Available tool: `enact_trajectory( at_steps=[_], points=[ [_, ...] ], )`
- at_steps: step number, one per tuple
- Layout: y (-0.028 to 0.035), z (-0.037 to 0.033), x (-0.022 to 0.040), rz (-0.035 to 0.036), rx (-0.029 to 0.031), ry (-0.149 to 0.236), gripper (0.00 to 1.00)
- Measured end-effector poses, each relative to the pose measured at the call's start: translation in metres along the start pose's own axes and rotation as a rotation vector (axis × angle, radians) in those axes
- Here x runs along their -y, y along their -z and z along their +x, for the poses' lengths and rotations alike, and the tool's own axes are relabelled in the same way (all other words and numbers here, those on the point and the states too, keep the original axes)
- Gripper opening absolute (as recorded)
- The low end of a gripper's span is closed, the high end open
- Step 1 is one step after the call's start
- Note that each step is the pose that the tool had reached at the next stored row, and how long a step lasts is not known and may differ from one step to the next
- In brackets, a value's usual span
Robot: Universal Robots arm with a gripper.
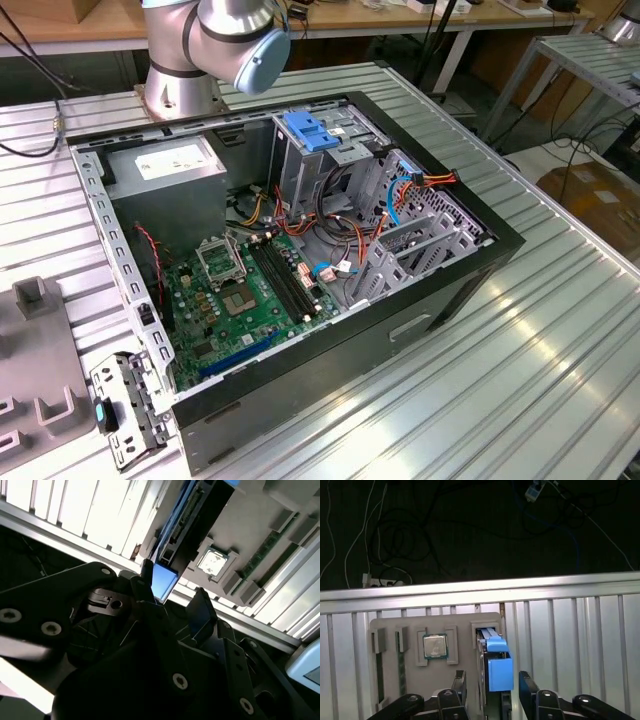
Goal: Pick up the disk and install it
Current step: 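Pick up the disk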
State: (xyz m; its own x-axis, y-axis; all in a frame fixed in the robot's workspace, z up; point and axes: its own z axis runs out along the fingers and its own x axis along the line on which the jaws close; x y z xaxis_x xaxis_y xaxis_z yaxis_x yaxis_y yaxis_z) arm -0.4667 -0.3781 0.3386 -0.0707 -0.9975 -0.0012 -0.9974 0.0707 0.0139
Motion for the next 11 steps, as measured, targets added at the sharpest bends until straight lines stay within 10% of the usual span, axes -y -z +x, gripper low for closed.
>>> enact_trajectory(
  at_steps=[11],
  points=[
    [-0.0235,-0.0006,-0.0038,-0.0005,0.0076,0.000,0.54]
  ],
)
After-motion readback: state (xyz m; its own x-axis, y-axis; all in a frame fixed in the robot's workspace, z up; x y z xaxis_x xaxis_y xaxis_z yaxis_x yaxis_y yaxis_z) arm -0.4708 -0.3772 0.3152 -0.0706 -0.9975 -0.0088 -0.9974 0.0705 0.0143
